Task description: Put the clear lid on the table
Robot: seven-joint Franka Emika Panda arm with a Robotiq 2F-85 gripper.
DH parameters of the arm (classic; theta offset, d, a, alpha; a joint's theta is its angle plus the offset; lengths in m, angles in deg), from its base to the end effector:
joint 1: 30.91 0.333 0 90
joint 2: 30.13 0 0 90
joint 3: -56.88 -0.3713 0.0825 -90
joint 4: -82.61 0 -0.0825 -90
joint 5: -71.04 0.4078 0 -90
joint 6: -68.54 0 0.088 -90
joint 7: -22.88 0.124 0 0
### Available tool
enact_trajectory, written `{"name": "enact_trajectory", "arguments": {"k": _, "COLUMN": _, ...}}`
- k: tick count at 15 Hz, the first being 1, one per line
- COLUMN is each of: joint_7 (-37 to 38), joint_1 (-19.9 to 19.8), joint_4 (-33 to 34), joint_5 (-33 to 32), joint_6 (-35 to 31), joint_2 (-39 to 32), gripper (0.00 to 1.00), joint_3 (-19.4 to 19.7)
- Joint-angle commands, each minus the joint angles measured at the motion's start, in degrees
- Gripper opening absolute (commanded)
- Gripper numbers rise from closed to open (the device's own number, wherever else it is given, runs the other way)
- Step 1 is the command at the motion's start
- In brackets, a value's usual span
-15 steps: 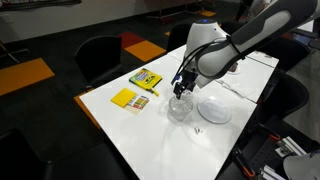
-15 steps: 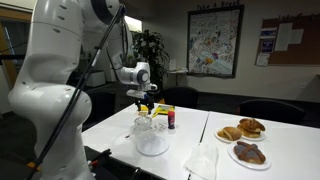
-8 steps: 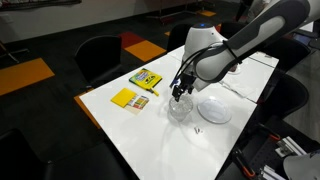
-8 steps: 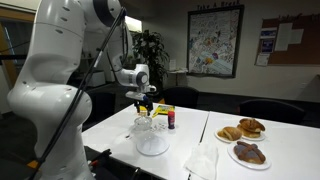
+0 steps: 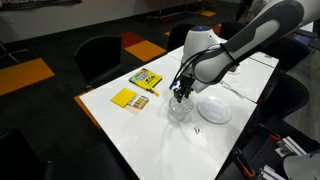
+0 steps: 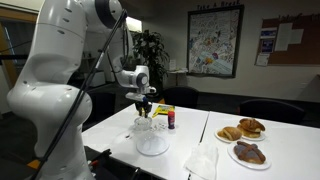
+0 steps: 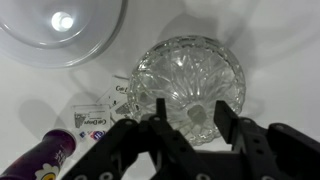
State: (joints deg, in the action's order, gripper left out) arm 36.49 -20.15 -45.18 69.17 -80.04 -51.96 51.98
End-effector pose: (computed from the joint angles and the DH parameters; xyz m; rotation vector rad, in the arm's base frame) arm 0.5563 0.1566 0.2121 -3.1297 -0.0907 0.0308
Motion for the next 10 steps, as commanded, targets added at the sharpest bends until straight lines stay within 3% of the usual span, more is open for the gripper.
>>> {"name": "enact_trajectory", "arguments": {"k": 1, "joint_7": 1.3, "joint_1": 1.1, "joint_4": 1.1, "joint_5": -1.0, "joint_6": -0.8, "joint_2": -1.4, "gripper": 0.25, "joint_3": 1.1}}
{"name": "enact_trajectory", "arguments": {"k": 5, "joint_7": 1.6, "joint_1": 1.4, "joint_4": 1.7, "joint_5": -1.4, "joint_6": -0.7, "joint_2": -1.3, "gripper": 0.03, "joint_3": 1.2}}
{"name": "enact_trajectory", "arguments": {"k": 10, "joint_7": 1.9, "joint_1": 1.4, "joint_4": 2.2, "joint_5": -1.2, "joint_6": -0.7, "joint_2": -1.0, "gripper": 0.04, "joint_3": 1.3}}
